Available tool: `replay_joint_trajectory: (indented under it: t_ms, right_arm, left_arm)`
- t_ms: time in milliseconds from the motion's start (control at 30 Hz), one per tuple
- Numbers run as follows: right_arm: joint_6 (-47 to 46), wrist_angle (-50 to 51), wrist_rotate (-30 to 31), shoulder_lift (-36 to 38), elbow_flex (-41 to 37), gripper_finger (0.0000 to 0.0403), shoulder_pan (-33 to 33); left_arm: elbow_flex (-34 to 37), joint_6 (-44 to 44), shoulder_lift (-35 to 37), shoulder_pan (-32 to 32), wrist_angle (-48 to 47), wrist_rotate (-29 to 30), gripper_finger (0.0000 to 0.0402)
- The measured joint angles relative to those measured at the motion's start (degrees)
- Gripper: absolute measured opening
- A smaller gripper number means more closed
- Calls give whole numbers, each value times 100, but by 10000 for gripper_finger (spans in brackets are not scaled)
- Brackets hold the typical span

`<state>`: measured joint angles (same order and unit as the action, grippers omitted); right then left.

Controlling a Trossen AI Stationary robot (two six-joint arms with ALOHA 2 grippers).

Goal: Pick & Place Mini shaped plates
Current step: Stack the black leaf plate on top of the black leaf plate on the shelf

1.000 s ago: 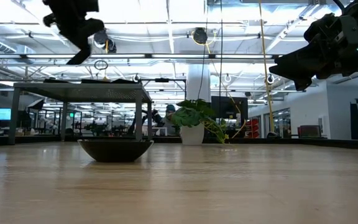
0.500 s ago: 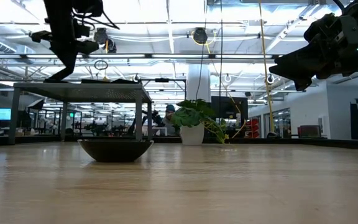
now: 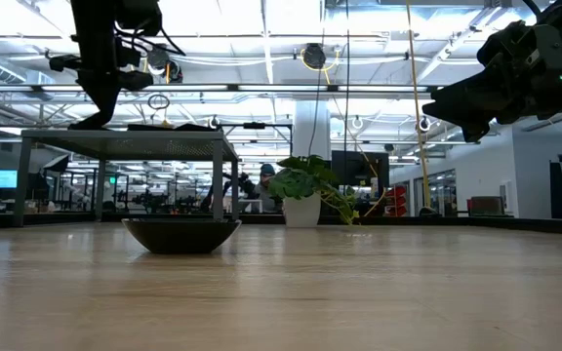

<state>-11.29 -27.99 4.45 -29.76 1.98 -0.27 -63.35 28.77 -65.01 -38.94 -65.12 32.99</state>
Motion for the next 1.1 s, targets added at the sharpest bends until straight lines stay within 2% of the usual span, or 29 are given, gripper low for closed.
replay_joint_trajectory:
  t_ms: [367,700,867,967,1100]
  right_arm:
    - [0,0,1,0,1,141,-1]
    - [0,0,0,0,1,141,-1]
    - [0,0,0,0,0,141,0]
    - [0,0,0,0,0,141,0]
    - [0,0,0,0,2,141,0]
  left_arm:
    - [0,21,-2,0,-8,-2,8]
    - [0,-134,46,0,9,-7,108]
    - [0,-302,210,5,85,-21,141]
    - [0,-323,355,7,221,-377,151]
    - [0,-352,583,32,631,-1508,153]
